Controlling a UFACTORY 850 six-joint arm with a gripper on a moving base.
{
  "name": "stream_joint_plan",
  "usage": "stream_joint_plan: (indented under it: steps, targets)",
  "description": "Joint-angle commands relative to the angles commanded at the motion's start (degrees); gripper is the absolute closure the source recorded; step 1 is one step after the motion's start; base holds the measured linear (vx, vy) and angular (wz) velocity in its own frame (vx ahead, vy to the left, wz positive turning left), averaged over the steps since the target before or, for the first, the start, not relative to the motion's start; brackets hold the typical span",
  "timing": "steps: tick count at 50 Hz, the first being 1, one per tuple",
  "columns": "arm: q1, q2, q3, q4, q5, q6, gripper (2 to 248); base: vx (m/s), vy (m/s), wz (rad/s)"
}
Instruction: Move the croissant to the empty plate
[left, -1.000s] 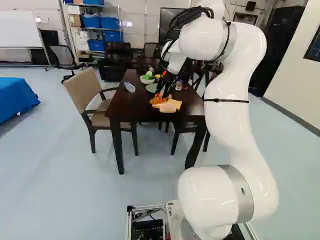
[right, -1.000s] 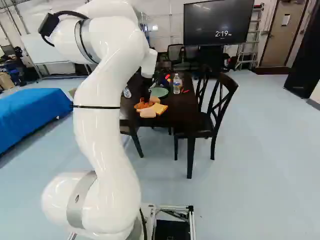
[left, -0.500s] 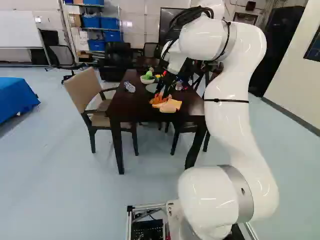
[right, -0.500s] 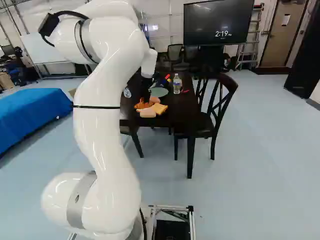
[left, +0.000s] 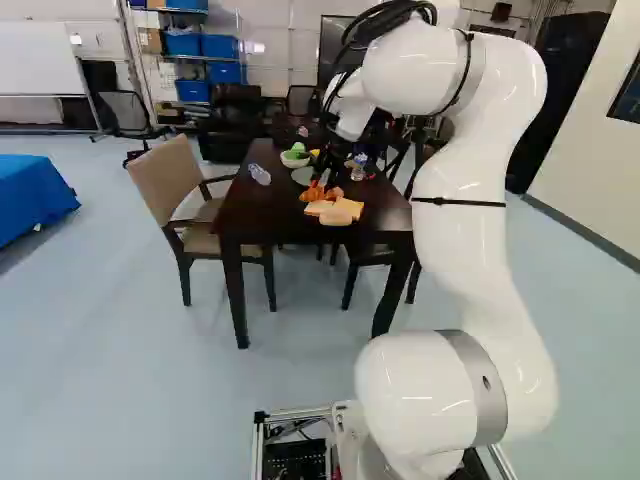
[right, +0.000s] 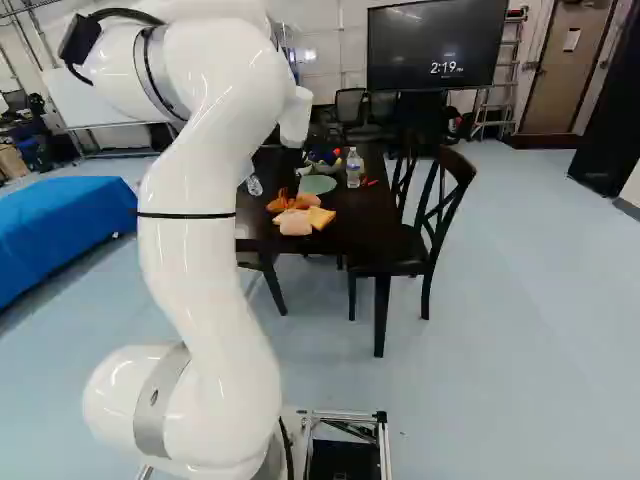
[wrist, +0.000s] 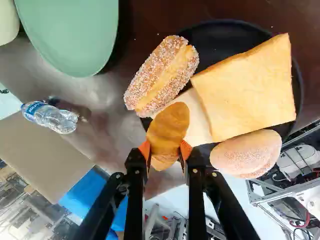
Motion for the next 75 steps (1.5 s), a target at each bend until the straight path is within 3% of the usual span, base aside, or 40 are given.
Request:
stream_joint_plan:
  steps: [28, 42, 75]
  targets:
    - [0.0, 4.0, 0.5, 0.0, 0.0, 0.0, 158, 0.000, 0.000, 0.000]
    - [0.0, 4.0, 0.5, 0.0, 0.0, 0.0, 158, 0.000, 0.000, 0.000]
    - [-0.1, 2.8, -7.4, 0.0, 0.0, 0.0, 158, 0.000, 0.000, 0.000]
